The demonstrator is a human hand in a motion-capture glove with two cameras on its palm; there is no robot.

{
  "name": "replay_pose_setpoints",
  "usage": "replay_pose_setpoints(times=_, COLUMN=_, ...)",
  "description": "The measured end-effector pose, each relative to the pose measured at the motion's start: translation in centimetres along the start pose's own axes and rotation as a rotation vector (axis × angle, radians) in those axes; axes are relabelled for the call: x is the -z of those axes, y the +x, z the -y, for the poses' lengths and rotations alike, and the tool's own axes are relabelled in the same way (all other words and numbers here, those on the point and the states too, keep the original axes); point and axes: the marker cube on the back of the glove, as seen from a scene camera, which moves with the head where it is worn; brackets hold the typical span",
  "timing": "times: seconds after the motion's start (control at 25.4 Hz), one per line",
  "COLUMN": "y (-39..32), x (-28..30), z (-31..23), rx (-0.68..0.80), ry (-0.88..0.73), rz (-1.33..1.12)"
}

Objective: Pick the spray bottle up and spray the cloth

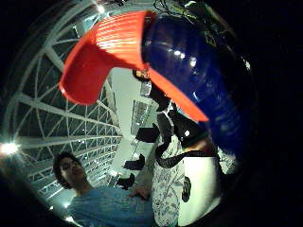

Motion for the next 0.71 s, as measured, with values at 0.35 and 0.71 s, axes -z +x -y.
replay_pose_setpoints(times=0.35, y=-1.0, x=-0.8, z=0.6, rx=0.119, ry=-0.063, rz=0.034)
replay_pose_setpoints(times=0.71, y=-7.0, x=-2.5, z=-1.4, rx=0.015, ry=-0.509, rz=0.104)
